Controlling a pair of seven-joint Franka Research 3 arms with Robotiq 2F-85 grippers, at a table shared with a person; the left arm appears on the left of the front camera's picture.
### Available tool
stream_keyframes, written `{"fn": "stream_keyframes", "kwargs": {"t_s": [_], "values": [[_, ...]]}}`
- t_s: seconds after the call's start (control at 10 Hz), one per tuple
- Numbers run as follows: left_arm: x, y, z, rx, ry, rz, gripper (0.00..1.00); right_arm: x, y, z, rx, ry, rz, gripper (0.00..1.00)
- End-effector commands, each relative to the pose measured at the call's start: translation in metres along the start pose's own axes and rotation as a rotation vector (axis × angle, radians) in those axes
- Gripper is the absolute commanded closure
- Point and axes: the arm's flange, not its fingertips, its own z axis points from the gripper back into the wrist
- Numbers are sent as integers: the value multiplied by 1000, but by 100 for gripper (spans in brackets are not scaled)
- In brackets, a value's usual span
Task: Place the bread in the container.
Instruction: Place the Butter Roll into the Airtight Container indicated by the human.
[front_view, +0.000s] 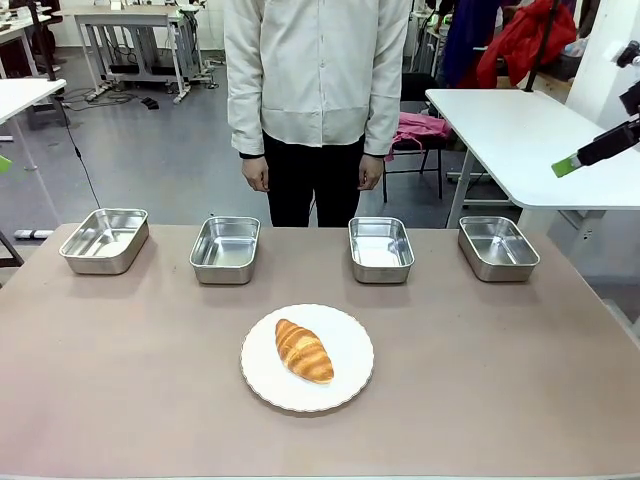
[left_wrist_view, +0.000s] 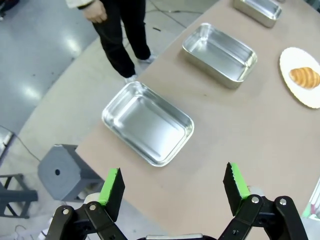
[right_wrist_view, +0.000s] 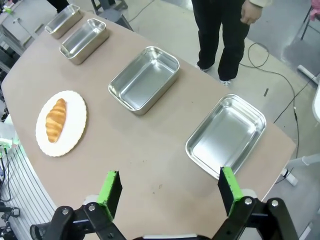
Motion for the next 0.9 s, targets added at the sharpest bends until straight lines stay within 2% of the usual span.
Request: {"fn": "stream_keyframes", "kwargs": {"t_s": [0.0, 0.4, 0.8], "values": [[-5, -13, 21, 28, -112, -11, 0, -4, -21, 8, 36, -68, 50, 0], [-3, -28, 40, 25, -222, 17, 0, -1, -39, 19, 82, -132, 56, 0], [-1, -36, 46, 31, -244, 72, 0, 3, -47, 28, 95, -166, 40, 0]]}}
